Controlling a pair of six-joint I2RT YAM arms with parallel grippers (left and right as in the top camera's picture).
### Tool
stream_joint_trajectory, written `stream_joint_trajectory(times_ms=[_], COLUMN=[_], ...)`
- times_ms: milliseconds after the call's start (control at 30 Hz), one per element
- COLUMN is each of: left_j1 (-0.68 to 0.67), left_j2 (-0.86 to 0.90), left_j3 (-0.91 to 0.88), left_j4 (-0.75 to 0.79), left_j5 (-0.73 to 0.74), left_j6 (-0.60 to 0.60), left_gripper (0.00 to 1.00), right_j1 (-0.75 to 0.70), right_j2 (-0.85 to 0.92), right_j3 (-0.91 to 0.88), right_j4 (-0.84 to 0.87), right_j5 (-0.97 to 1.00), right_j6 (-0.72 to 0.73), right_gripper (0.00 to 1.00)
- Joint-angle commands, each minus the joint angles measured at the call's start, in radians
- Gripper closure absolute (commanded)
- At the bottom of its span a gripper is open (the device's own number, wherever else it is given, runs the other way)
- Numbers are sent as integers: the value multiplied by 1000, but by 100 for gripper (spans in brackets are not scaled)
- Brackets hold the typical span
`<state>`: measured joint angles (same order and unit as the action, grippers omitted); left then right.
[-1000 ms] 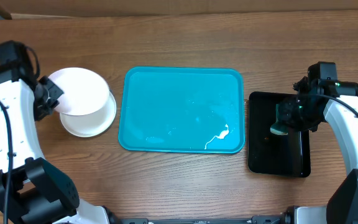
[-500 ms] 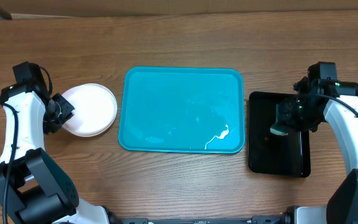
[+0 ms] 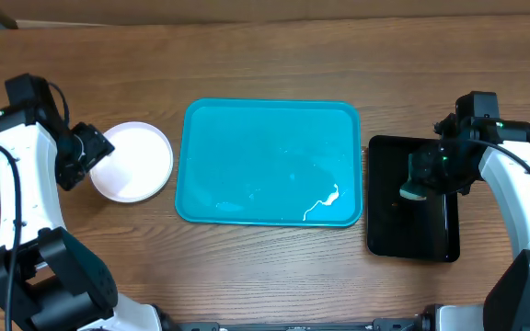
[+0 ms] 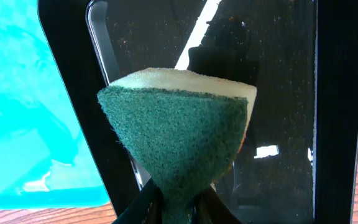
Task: Clean dirty plates on tray and stack at the side
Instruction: 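Lower the white plate onto the plate stack and release it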
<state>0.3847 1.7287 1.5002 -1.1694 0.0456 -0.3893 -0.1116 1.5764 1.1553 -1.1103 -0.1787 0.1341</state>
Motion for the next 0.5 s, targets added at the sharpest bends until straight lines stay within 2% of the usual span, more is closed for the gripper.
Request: stream_joint_trajectory(times_ms=[0, 167, 200, 233, 267, 400, 467], left_j1=[-71, -231, -260, -291, -312, -371, -373], left_j2=[-52, -76, -76, -74, -74, -74, -74], left_j3=[26, 26, 26, 25, 25, 25, 25], left_j4=[-32, -93, -114, -138, -156, -237, -266], left_j5=[60, 60, 60, 60, 60, 59, 59], left_j6=[62, 138, 143, 143, 143, 143, 143], left_gripper=[28, 25, 20, 12, 10, 10, 11], right_j1=[-1, -1, -1, -1, -1, -8, -13], right_j2=[-5, -5, -5, -5, -5, -5, -5], right_j3=[9, 9, 9, 9, 10, 10, 10], right_j4=[12, 52, 60, 65, 66, 45, 34], right_j5=[-32, -239, -262, -262, -251, -67, -42], right_j6=[-5, -116, -132, -132, -131, 11, 27], right_gripper=[80, 76, 75, 75, 76, 85, 87])
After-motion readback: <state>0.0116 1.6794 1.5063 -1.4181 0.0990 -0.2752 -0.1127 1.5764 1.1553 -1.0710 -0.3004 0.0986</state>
